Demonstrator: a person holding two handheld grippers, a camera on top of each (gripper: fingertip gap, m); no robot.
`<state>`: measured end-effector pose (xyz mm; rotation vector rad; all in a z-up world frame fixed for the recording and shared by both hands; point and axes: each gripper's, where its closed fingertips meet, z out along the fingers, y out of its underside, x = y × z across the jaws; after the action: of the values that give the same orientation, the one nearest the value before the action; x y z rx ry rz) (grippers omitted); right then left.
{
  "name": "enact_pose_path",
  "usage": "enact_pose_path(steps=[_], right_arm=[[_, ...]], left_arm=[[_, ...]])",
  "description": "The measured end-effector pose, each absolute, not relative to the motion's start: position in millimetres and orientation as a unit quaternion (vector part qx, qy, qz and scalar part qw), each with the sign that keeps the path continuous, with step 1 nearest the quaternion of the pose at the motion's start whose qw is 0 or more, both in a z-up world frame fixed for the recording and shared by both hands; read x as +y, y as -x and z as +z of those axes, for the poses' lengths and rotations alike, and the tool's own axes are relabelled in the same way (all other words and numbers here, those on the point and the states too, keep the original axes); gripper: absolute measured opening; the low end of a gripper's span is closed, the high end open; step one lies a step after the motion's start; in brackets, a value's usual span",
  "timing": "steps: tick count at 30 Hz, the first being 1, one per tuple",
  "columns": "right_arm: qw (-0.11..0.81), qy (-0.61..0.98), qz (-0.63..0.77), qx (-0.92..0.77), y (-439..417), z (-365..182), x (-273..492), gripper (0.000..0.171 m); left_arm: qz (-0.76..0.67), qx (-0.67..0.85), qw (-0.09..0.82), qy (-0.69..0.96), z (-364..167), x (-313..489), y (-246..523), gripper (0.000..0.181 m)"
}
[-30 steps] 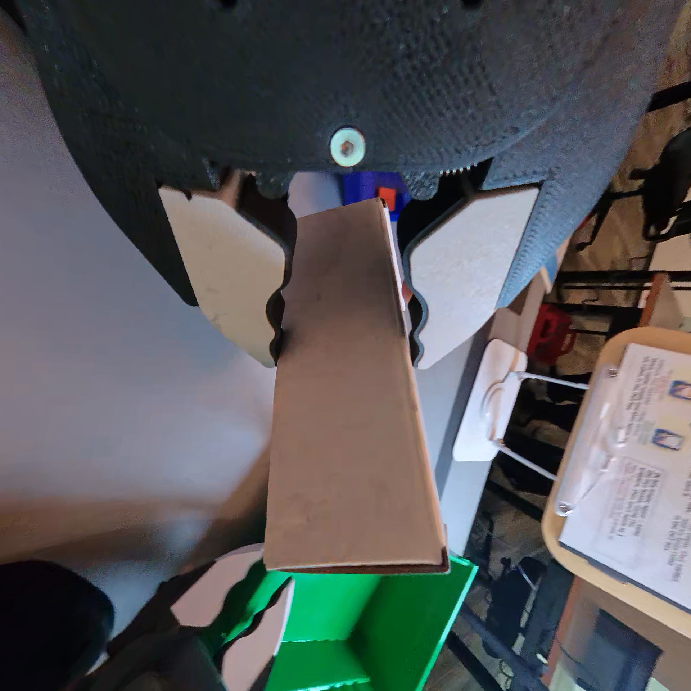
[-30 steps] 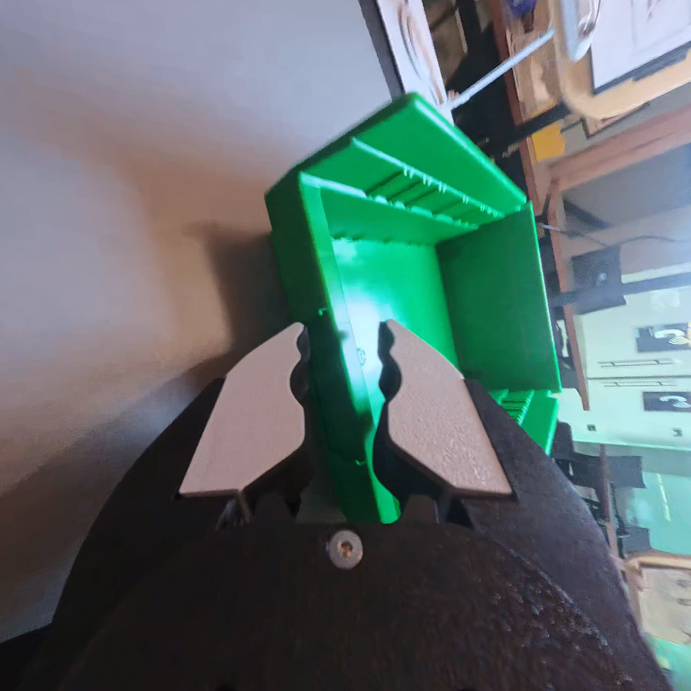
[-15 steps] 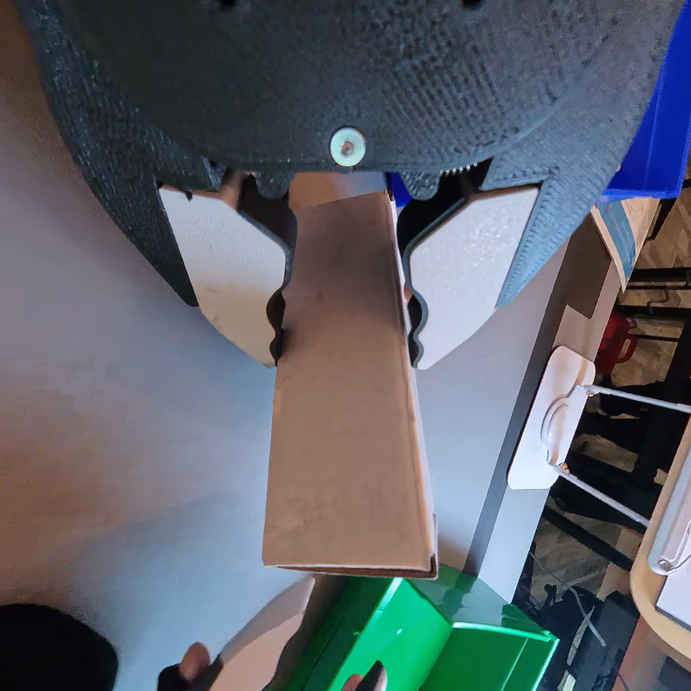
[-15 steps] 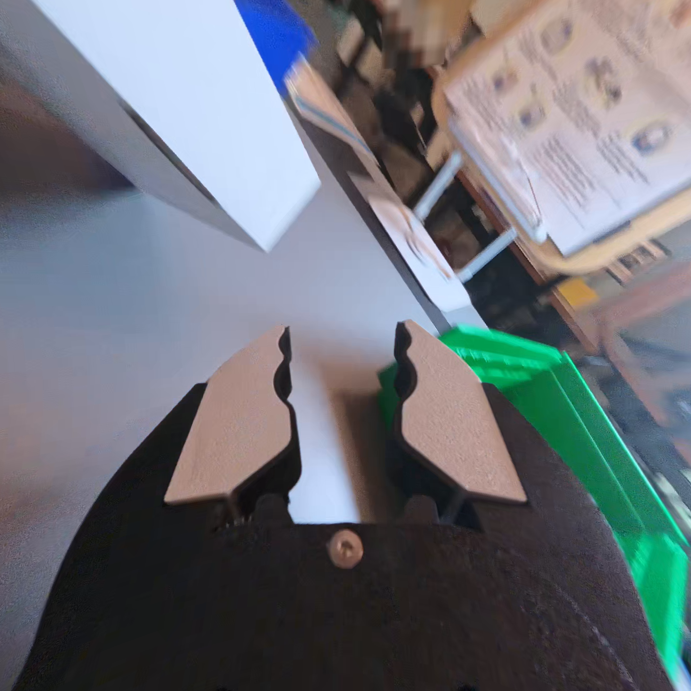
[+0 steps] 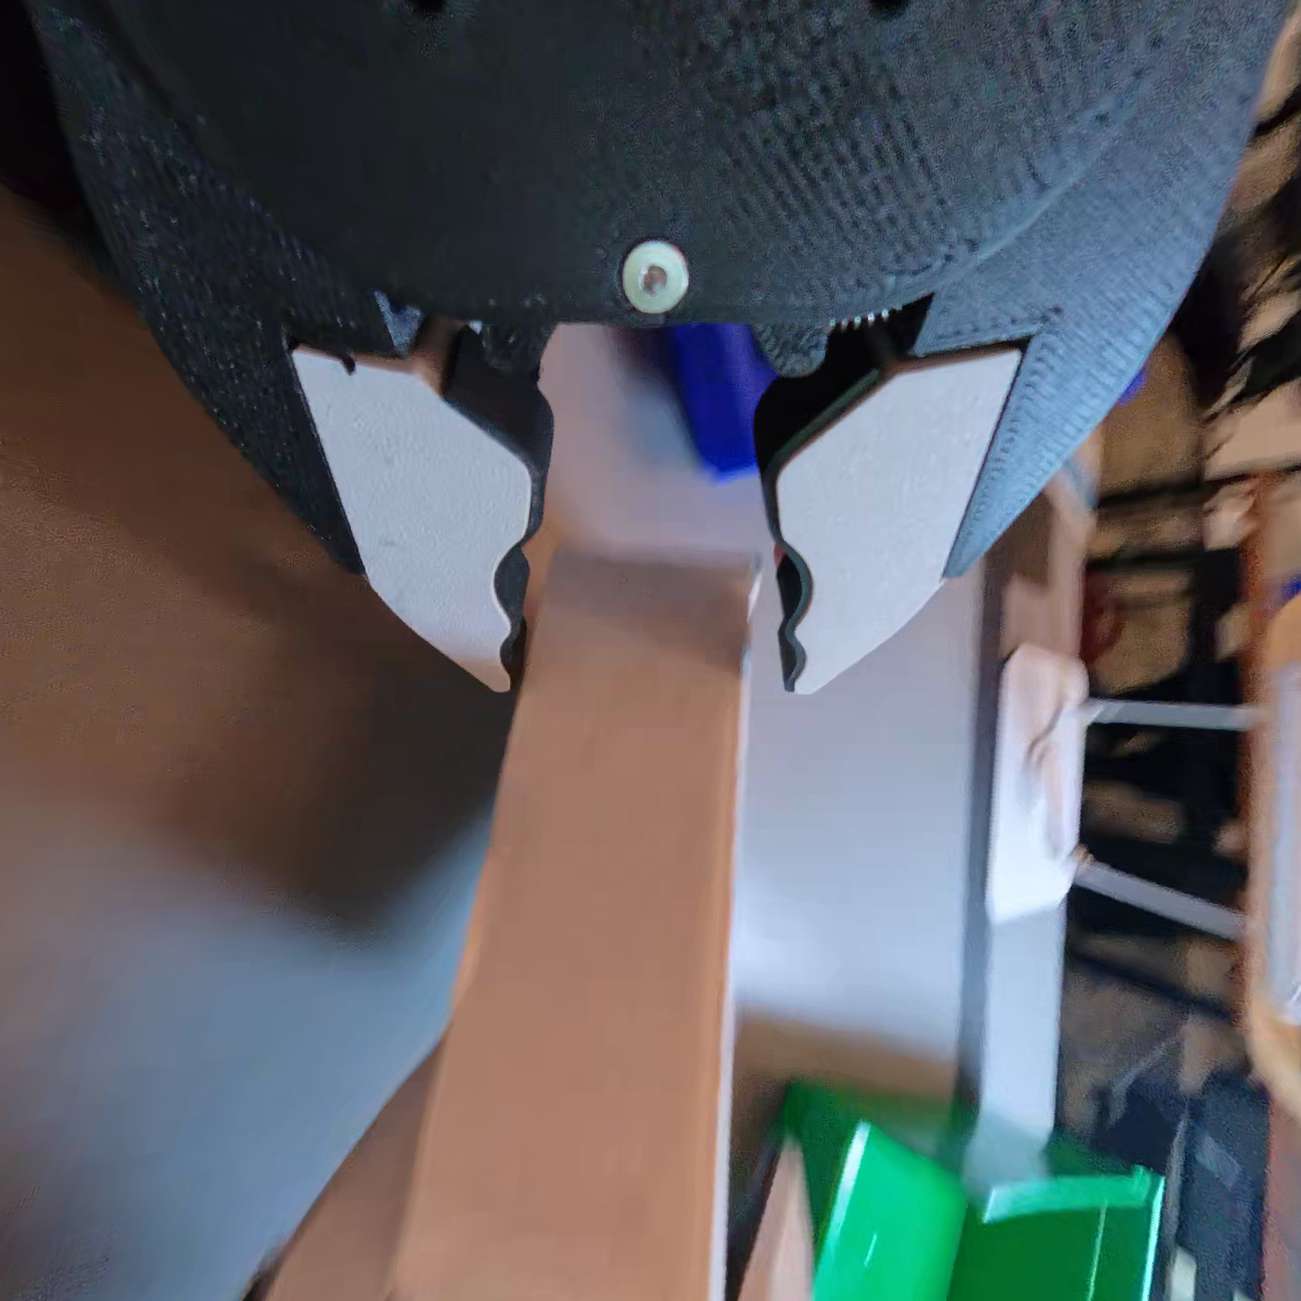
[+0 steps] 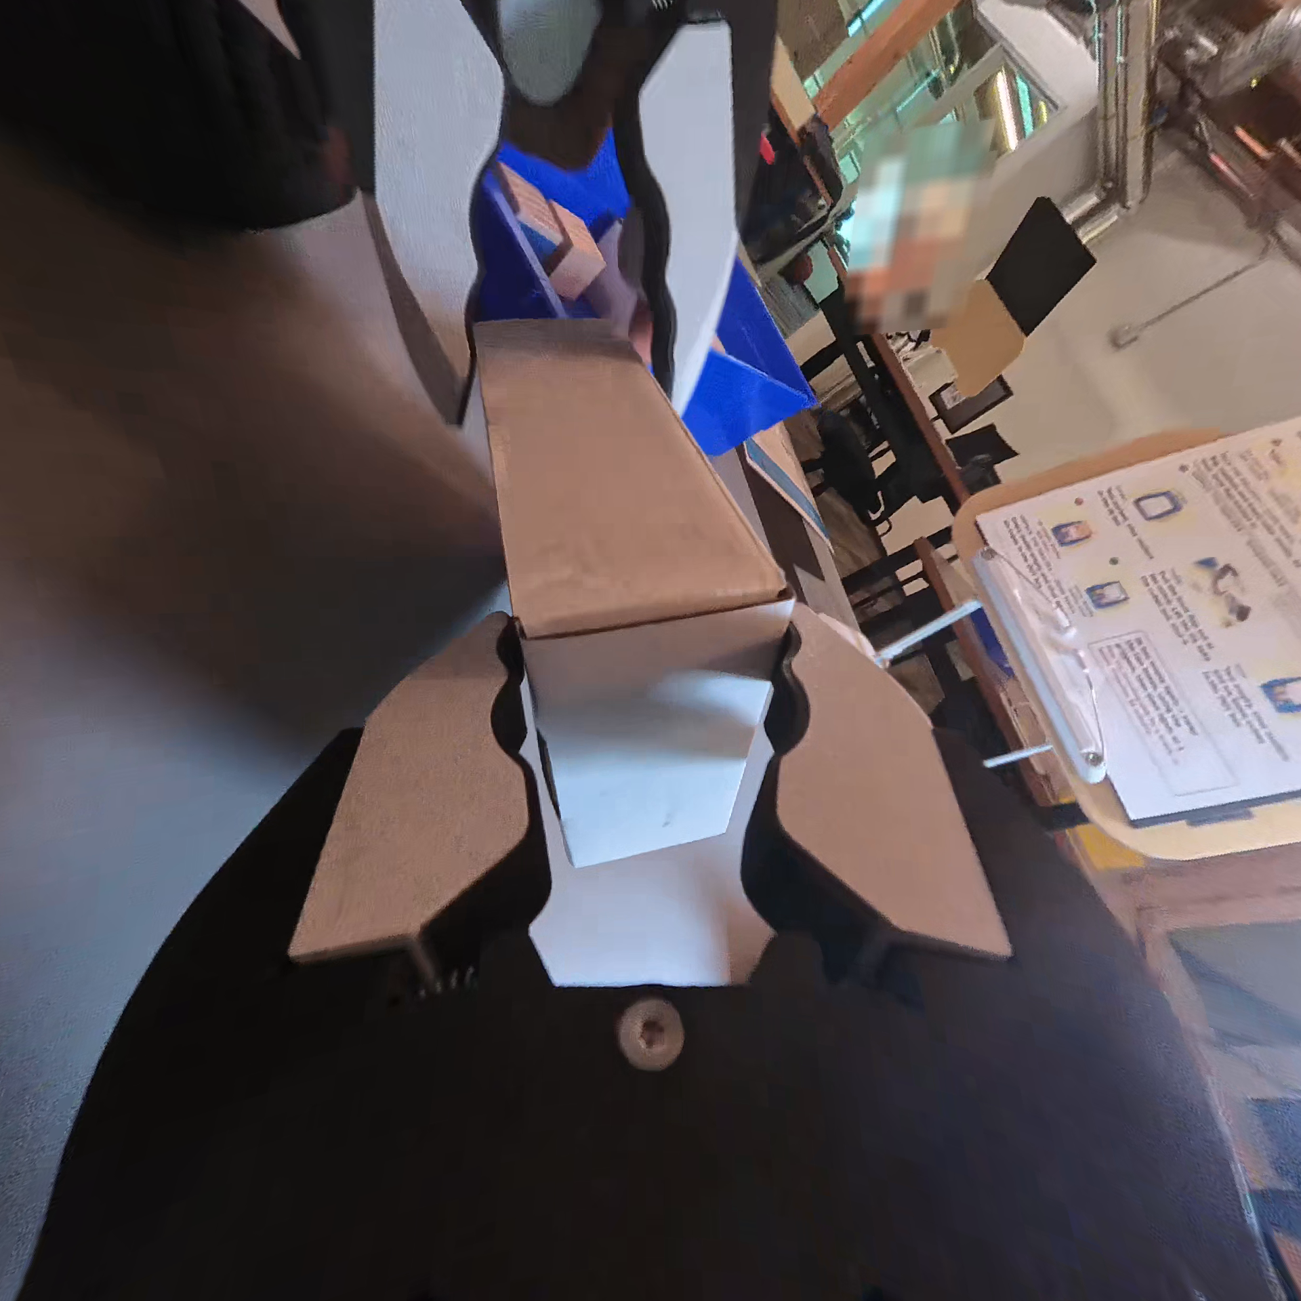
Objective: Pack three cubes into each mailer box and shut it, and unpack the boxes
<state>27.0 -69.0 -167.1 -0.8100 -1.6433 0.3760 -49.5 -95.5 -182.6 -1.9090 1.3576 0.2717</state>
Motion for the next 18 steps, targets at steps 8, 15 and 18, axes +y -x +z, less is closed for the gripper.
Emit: enact_pose_path(steps=[8, 15, 18], right_arm=[[0.597, 0.399, 0.203, -0.666, -39.7, -159.6, -46.3, 0.066], [0.599, 0.405, 0.212, -0.657, -45.2, -159.3, -41.5, 0.066], [0.598, 0.409, 0.222, -0.653, -46.9, -159.6, -40.1, 0.066]], left_arm=[[0.214, 0.415, 0.177, 0.867, -219.8, -114.2, 199.3, 0.049], [0.214, 0.409, 0.197, 0.865, -233.0, -88.1, 225.0, 0.025], [0.282, 0.389, 0.234, 0.845, -227.9, -62.9, 245.9, 0.027]])
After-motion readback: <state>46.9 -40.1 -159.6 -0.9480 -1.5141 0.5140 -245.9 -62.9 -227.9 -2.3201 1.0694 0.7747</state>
